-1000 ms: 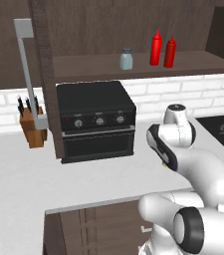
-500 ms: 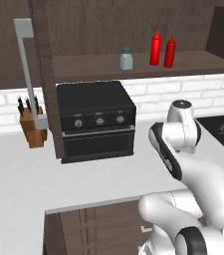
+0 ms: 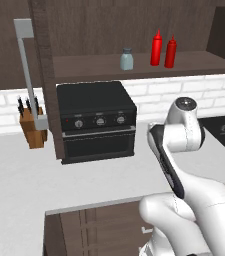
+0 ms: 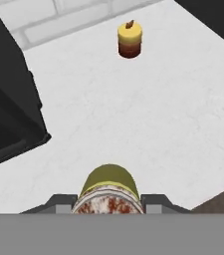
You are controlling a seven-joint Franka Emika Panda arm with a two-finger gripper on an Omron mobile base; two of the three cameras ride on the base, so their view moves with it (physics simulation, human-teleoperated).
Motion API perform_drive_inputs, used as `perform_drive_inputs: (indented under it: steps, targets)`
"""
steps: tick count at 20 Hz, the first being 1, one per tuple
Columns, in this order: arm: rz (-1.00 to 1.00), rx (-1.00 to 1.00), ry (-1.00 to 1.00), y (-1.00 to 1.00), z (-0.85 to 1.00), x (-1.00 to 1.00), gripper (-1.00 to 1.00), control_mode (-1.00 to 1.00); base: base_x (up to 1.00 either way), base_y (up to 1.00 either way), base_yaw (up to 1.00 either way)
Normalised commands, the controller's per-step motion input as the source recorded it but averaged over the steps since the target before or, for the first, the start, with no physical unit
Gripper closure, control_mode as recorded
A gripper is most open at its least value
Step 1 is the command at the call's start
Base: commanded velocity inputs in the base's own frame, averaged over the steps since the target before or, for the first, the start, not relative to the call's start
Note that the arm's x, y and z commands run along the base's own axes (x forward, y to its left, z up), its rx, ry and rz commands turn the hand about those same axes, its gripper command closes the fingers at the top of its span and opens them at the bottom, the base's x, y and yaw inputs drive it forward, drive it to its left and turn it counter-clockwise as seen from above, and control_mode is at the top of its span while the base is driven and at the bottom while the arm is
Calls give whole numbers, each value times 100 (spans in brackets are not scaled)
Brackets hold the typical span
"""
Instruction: Put the shaker and condiment bottle from the counter next to their counterparts in the cabinet.
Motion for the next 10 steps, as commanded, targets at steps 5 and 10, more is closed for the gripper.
perform_drive_inputs:
  steps: [5,10]
  targets:
    - [22,0,-4,19,62,0,100,-100,0,0,0]
    - [21,0,-1,13,57,0,100,-100,0,0,0]
